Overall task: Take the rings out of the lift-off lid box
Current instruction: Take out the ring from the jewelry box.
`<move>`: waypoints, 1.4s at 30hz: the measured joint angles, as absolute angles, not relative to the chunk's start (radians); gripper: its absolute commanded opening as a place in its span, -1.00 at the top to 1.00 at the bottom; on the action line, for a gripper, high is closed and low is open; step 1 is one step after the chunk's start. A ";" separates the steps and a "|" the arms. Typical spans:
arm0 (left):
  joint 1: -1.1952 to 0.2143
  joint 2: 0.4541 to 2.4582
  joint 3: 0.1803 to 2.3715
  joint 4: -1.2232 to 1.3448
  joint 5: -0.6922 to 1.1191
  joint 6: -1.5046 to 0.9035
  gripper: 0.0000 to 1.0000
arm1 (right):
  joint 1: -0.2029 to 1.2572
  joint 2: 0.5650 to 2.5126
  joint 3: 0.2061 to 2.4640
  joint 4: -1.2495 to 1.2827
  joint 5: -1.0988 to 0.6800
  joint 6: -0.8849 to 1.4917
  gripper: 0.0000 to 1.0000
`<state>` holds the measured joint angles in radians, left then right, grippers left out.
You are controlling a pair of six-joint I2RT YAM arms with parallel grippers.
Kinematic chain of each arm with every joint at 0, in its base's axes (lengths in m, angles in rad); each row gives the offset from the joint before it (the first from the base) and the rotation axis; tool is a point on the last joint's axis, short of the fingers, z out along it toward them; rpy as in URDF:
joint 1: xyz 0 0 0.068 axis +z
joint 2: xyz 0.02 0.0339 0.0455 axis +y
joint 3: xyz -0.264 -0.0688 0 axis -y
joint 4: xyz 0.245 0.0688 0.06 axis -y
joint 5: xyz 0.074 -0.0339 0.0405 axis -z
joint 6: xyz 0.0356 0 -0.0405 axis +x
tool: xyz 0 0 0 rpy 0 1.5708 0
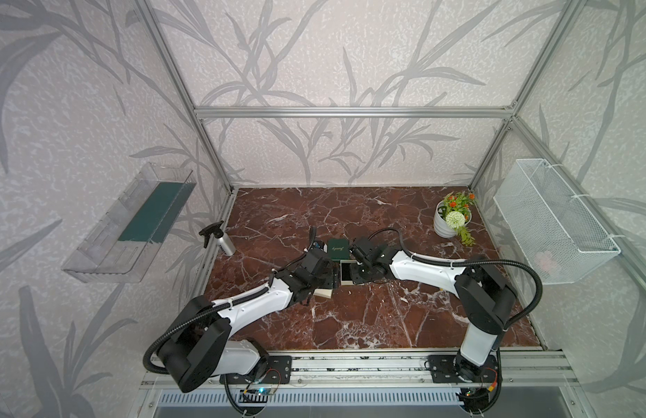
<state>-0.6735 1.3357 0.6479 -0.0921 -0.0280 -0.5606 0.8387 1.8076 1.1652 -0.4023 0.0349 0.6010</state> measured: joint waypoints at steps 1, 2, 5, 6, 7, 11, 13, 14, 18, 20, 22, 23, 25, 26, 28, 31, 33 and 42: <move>-0.673 1.339 0.648 -0.089 -0.027 -0.561 -0.53 | 0.839 1.808 1.165 -0.402 0.037 0.601 0.65; -0.673 1.342 0.648 -0.088 -0.025 -0.561 -0.52 | 0.839 1.808 1.165 -0.402 0.038 0.601 0.67; -0.673 1.350 0.648 -0.083 -0.023 -0.561 -0.51 | 0.839 1.808 1.165 -0.402 0.045 0.601 0.70; -0.673 1.352 0.648 -0.081 -0.022 -0.561 -0.51 | 0.839 1.808 1.165 -0.402 0.045 0.601 0.72; -0.673 1.353 0.648 -0.080 -0.020 -0.561 -0.51 | 0.839 1.808 1.165 -0.402 0.045 0.601 0.74; -0.673 1.357 0.648 -0.075 -0.016 -0.562 -0.50 | 0.838 1.813 1.165 -0.402 0.045 0.601 0.74; -0.673 1.360 0.648 -0.074 -0.014 -0.562 -0.50 | 0.838 1.815 1.165 -0.402 0.045 0.601 0.74; -0.673 1.361 0.648 -0.074 -0.013 -0.562 -0.50 | 0.838 1.816 1.165 -0.402 0.045 0.601 0.75; -0.673 1.364 0.648 -0.073 -0.012 -0.565 -0.50 | 0.838 1.819 1.165 -0.402 0.049 0.601 0.76; -0.673 1.366 0.648 -0.074 -0.012 -0.566 -0.50 | 0.838 1.819 1.165 -0.402 0.052 0.601 0.76; -0.673 1.369 0.648 -0.073 -0.012 -0.569 -0.50 | 0.838 1.819 1.165 -0.402 0.055 0.601 0.78; -0.673 1.370 0.648 -0.073 -0.011 -0.569 -0.50 | 0.838 1.819 1.165 -0.402 0.056 0.601 0.83; -0.673 1.373 0.648 -0.073 -0.008 -0.571 -0.50 | 0.837 1.819 1.165 -0.402 0.062 0.601 0.86; -0.673 1.374 0.648 -0.073 -0.006 -0.572 -0.50 | 0.836 1.819 1.165 -0.402 0.063 0.599 0.86; -0.673 1.374 0.648 -0.073 -0.005 -0.572 -0.50 | 0.835 1.819 1.166 -0.402 0.065 0.598 0.87; -0.673 1.374 0.648 -0.073 -0.005 -0.575 -0.50 | 0.833 1.819 1.166 -0.402 0.070 0.598 0.92; -0.673 1.374 0.648 -0.073 -0.005 -0.576 -0.50 | 0.832 1.819 1.166 -0.402 0.071 0.598 0.98; -0.673 1.388 0.648 -0.059 0.019 -0.600 -0.50 | 0.832 1.818 1.166 -0.402 0.070 0.598 1.00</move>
